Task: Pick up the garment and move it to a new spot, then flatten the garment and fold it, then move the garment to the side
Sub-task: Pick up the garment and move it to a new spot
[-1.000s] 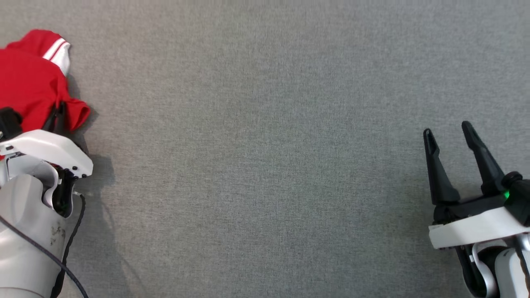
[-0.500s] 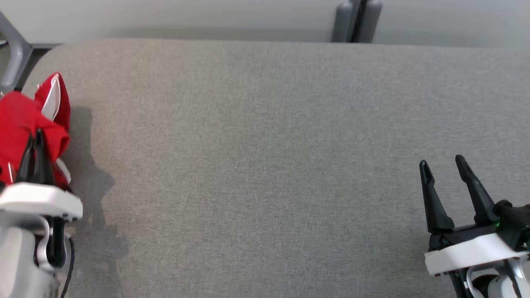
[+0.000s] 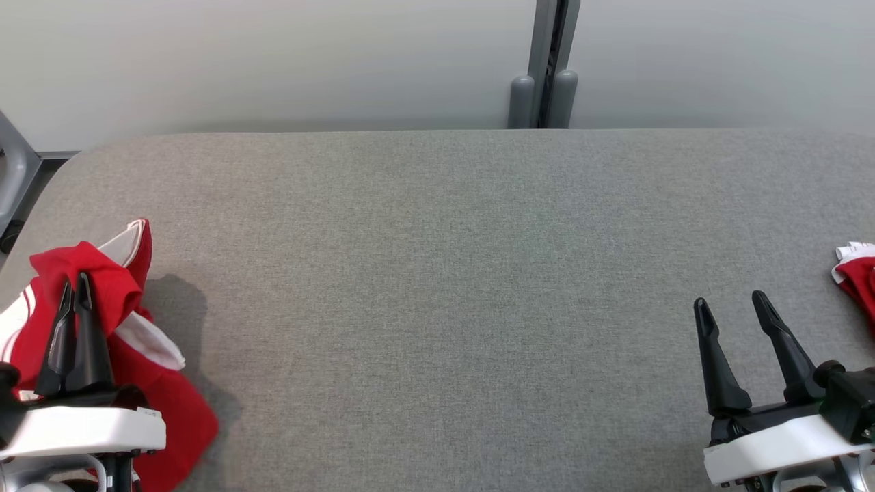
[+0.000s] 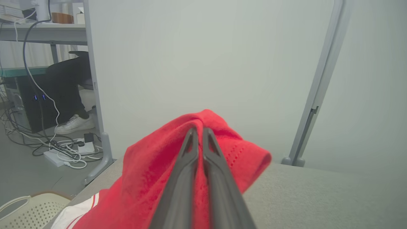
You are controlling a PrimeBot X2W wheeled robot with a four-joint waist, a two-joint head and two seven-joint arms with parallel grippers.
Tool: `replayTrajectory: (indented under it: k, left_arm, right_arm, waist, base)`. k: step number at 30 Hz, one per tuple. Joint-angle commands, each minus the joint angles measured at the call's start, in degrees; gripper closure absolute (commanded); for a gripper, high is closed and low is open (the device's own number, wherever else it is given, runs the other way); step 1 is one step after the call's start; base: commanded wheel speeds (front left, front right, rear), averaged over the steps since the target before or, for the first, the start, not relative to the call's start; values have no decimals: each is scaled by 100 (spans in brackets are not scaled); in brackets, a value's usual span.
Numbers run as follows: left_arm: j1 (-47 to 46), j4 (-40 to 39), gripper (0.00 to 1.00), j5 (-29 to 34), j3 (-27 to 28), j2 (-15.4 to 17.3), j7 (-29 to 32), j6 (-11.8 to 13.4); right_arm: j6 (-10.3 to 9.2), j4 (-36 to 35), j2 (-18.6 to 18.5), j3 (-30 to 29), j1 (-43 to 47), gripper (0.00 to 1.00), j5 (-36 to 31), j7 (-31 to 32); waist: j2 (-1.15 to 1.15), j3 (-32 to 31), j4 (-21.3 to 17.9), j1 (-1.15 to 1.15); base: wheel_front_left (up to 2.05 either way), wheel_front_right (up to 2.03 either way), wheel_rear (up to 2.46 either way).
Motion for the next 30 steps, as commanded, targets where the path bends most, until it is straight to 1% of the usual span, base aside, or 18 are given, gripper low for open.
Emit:
replayTrajectory:
  k: [1,5,8,11,12,17,22,26,30]
  left_arm:
    - [57,-211,100,53,-3,37,56,64]
    - [-45,-635,100,152,-160,54,157,70]
    - [-268,-813,100,262,-429,26,265,1]
    - [-531,-806,100,350,-759,-43,385,-135]
    - [-531,-806,100,350,-759,-43,385,-135]
    - [-1163,-590,100,474,-1434,-263,533,-470]
    - [-1797,-197,100,509,-2042,-585,643,-846]
    - [-2159,38,100,585,-2364,-773,703,-1022]
    - [-2377,378,100,604,-2634,-914,801,-1171]
  right_arm:
    - [1,-44,0,-14,-8,0,15,24]
    - [1,-117,12,10,-122,0,37,41]
    - [1,-156,20,40,-190,0,33,45]
    - [1,-166,28,79,-295,0,64,-8]
    - [1,-166,28,79,-295,0,64,-8]
    - [1,-94,48,102,-405,0,153,-123]
    - [1,24,49,124,-531,0,263,-298]
    - [0,144,51,147,-604,0,398,-453]
    - [1,310,50,180,-650,0,525,-604]
  waist:
    - [0,38,-48,0]
    - [0,166,-215,0]
    - [0,306,-423,0]
    - [0,471,-702,0]
    - [0,471,-702,0]
    - [0,791,-1197,0]
    - [0,1080,-1692,0]
    - [0,1310,-2044,0]
    - [0,1514,-2289,0]
  base:
    - [0,0,0]
    - [0,0,0]
    - [0,0,0]
    - [0,0,0]
    - [0,0,0]
    - [0,0,0]
    - [0,0,0]
    - [0,0,0]
    - [0,0,0]
